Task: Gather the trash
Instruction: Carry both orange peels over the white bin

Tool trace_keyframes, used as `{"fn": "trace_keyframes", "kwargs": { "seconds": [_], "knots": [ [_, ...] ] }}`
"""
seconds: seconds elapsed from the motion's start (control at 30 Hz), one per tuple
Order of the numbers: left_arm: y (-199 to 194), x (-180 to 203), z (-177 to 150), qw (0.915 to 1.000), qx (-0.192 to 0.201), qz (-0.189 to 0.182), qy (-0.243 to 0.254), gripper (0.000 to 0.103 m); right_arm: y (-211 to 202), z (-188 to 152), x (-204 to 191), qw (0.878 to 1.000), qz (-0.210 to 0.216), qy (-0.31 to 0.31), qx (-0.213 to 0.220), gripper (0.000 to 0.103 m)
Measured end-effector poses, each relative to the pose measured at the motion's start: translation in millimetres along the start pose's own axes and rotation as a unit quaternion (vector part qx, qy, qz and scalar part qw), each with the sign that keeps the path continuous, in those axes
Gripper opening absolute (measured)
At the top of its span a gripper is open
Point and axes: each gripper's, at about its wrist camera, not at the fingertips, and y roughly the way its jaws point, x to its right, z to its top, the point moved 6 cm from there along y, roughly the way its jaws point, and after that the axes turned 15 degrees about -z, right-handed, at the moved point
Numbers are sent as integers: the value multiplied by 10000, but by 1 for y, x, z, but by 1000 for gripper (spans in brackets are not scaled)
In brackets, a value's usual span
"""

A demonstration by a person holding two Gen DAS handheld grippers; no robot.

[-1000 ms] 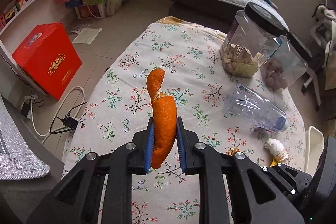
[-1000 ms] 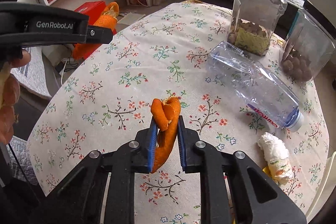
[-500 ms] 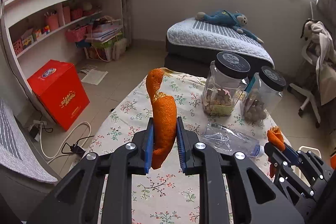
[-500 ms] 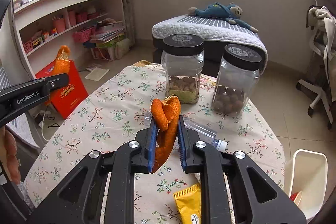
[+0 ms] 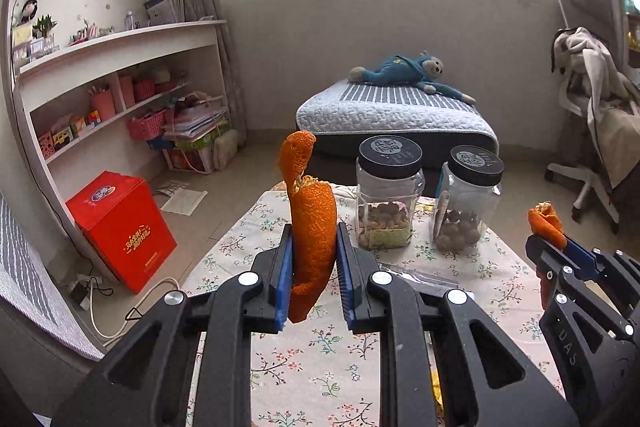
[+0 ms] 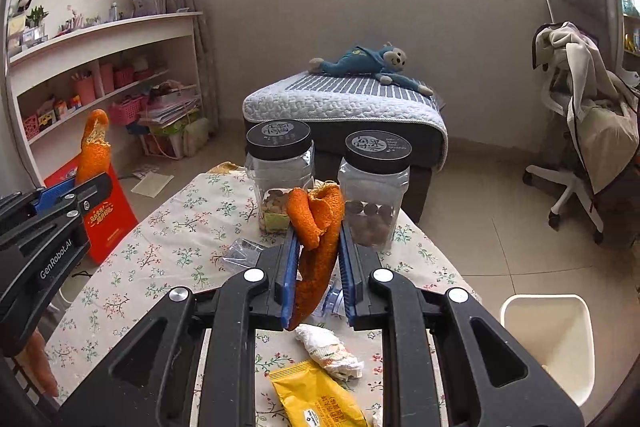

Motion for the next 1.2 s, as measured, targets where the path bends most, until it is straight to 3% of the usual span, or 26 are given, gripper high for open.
{"fn": "trace_keyframes", "kwargs": {
  "seconds": [0.77, 1.2],
  "knots": [
    [-1, 129, 4, 9946, 116, -972, 339, 20, -17, -2, 142, 9935, -871, 724, 108, 19],
    [5, 194, 0, 9889, 54, -1389, 517, 21, -4, -16, 236, 9807, -1527, 1204, -188, 20]
  ]
}}
